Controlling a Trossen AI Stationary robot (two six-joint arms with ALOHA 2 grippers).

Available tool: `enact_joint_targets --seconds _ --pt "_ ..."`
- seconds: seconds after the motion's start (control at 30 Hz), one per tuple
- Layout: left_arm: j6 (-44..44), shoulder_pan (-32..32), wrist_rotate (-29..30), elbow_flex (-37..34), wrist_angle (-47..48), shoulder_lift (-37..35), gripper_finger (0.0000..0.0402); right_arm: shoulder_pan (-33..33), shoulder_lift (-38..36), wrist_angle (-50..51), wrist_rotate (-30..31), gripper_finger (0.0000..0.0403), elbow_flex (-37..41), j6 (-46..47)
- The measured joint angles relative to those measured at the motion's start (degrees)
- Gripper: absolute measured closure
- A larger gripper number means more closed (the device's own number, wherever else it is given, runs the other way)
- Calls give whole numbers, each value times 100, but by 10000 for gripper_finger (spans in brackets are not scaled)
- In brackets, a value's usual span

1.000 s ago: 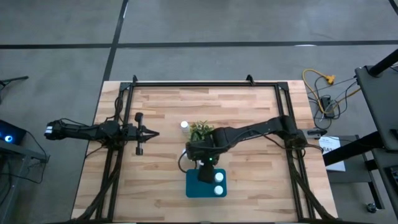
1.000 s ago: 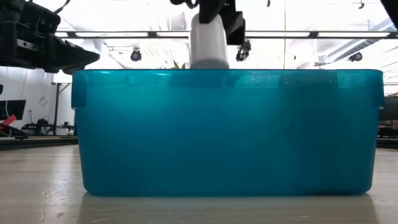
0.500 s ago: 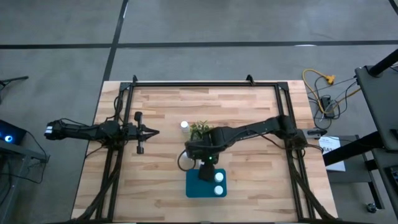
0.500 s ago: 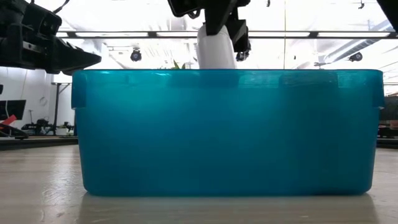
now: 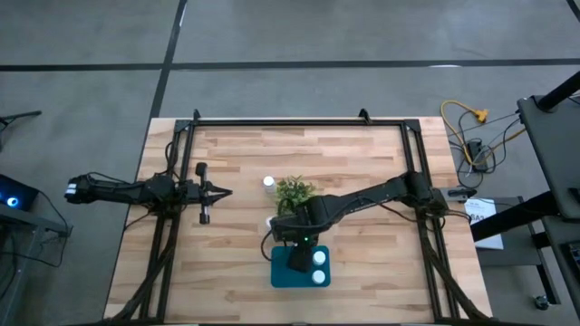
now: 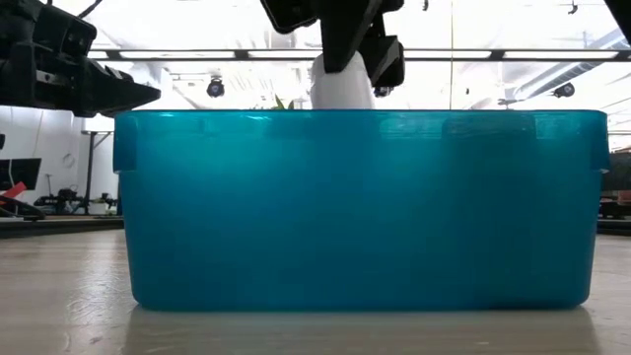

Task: Pick and place pill bottles into a basket
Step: Put the white medicine bottle into the blue bin

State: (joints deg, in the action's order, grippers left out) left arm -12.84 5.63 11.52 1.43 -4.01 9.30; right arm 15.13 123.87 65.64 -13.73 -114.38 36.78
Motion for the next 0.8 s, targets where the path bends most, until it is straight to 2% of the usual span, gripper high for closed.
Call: enact_joint_targets --seconds 0.27,0.8 --pt "4 -1 42 0 -2 2 401 298 1 -342 239 256 101 484" --pt "22 -1 55 -1 -15 2 401 456 1 -723 807 256 632 1260"
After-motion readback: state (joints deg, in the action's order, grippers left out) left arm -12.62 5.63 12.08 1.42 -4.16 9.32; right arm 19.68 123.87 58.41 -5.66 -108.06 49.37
